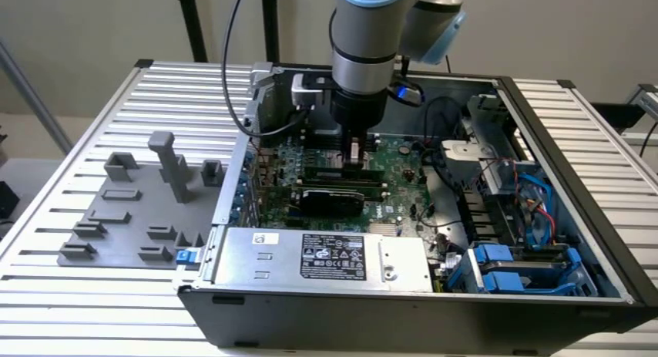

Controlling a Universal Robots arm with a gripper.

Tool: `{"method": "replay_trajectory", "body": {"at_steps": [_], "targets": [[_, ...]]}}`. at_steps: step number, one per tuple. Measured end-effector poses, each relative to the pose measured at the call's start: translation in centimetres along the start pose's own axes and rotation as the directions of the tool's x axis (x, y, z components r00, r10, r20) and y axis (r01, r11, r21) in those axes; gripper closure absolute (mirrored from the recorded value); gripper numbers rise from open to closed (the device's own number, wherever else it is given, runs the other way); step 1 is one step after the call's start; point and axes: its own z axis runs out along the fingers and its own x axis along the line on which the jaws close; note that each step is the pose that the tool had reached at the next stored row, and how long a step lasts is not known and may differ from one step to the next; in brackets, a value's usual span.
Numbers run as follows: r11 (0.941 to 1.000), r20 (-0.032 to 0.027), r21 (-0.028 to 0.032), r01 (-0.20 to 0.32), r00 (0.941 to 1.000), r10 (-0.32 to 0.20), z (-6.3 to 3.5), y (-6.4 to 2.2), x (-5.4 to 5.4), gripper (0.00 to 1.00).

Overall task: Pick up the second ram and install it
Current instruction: 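Insert the second ram into the second slot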

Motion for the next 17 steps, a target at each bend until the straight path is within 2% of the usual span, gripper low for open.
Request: {"method": "replay_trajectory", "body": {"at_steps": [17], "targets": [[1.0, 0.0, -0.0001, 0.0, 1.0, 0.0, 0.42, 0.0, 0.17, 0.87]]}}
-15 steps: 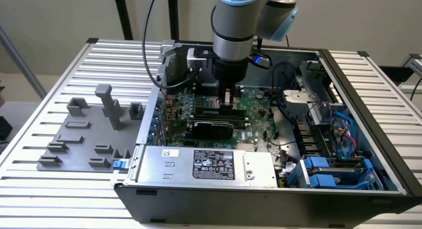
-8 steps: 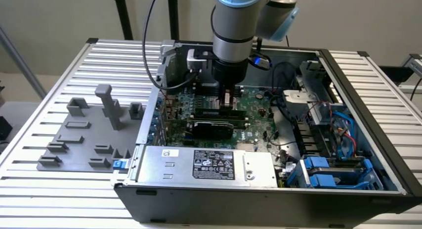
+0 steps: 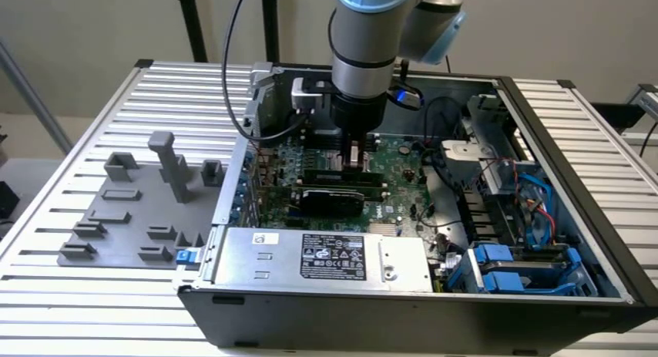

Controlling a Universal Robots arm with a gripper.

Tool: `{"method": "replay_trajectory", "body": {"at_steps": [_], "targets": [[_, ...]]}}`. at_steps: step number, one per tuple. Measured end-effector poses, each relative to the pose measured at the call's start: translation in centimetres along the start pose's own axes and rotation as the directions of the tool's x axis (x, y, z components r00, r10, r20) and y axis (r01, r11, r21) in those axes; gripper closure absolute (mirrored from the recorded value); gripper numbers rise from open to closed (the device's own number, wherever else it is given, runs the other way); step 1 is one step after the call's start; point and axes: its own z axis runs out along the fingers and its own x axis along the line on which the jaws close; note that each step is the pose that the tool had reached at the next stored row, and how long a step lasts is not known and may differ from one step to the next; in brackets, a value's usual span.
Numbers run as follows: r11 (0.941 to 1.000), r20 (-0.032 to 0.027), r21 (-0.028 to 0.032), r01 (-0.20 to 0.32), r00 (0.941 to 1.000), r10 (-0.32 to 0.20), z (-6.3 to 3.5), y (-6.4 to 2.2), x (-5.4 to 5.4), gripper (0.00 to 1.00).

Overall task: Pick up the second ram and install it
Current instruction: 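Insert the second ram into the second slot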

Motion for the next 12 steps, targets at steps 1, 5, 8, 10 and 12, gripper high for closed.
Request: {"method": "replay_trajectory", "body": {"at_steps": [1, 5, 8, 10, 12], "targets": [[1.0, 0.0, 0.0001, 0.0, 1.0, 0.0, 0.01, 0.0, 0.01, 0.87], [1.0, -0.0002, -0.0001, 0.0, 1.0, 0.0, 0.16, 0.04, 0.12, 0.87], [1.0, 0.0001, 0.0001, 0.0, 1.0, 0.0, 0.25, 0.06, 0.12, 0.87], [1.0, 0.0, 0.0, 0.0, 1.0, 0.0, 0.3, 0.08, 0.12, 0.87], [1.0, -0.0003, -0.0001, 0.0, 1.0, 0.0, 0.35, 0.09, 0.1, 0.87]]}}
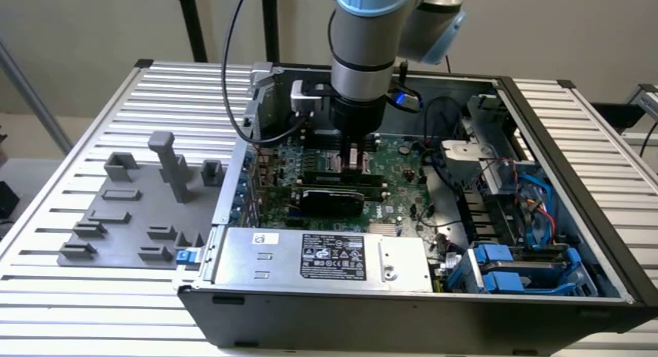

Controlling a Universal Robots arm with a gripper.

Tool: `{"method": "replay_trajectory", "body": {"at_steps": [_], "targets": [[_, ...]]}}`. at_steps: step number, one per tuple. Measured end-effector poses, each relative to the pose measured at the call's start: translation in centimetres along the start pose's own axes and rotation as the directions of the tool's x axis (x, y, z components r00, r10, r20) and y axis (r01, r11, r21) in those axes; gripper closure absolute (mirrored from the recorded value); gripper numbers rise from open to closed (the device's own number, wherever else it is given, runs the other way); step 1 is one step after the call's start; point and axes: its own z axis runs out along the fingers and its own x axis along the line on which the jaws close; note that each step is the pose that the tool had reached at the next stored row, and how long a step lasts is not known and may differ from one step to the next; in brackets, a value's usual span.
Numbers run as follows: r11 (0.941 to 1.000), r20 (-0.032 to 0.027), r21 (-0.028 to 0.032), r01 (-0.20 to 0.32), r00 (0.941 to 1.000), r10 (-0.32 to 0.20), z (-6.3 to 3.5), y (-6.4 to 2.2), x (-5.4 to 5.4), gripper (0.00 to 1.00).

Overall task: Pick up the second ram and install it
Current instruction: 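Insert the second ram into the second slot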

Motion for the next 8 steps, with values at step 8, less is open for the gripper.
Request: {"method": "replay_trajectory", "body": {"at_steps": [8], "targets": [[1.0, 0.0003, 0.0001, 0.0, 1.0, 0.0, 0.14, 0.01, -0.05, 0.87]]}}
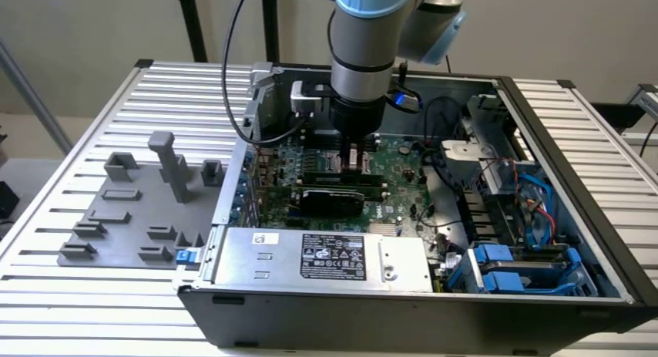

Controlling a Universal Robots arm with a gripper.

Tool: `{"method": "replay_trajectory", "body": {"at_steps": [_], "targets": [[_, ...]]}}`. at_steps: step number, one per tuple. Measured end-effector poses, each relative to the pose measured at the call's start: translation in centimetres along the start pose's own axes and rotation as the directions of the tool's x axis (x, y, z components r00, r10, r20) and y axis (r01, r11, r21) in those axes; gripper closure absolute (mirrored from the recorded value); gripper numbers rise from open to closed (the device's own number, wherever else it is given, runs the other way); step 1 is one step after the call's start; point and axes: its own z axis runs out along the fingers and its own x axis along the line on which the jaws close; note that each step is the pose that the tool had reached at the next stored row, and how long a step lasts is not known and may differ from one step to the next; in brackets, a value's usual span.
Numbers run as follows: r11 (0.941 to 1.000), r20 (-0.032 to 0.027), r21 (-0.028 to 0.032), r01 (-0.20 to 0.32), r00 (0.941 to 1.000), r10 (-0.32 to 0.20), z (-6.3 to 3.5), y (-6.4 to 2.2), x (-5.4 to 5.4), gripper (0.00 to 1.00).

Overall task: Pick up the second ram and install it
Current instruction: 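Insert the second ram into the second slot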

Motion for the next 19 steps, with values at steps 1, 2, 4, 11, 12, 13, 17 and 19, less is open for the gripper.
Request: {"method": "replay_trajectory", "body": {"at_steps": [1, 2, 4, 11, 12, 13, 17, 19], "targets": [[1.0, 0.0, 0.0001, 0.0, 1.0, 0.0, 0.0, 0.0, -0.01, 0.87], [1.0, 0.0, 0.0, 0.0, 1.0, 0.0, 0.0, 0.0, -0.01, 0.87], [1.0, 0.0001, 0.0001, 0.0, 1.0, 0.0, 0.0, 0.0, -0.05, 0.87], [1.0, 0.0, 0.0, 0.0, 1.0, 0.0, 0.07, 0.04, -0.07, 0.87], [1.0, 0.0, 0.0, 0.0, 1.0, 0.0, 0.1, 0.05, -0.07, 0.87], [1.0, -0.0001, 0.0, 0.0, 1.0, 0.0, 0.14, 0.05, -0.07, 0.87], [1.0, -0.0002, -0.0001, 0.0, 1.0, 0.0, 0.22, 0.05, -0.06, 0.87], [1.0, -0.0001, -0.0001, 0.0, 1.0, 0.0, 0.23, 0.05, -0.07, 0.85]]}}
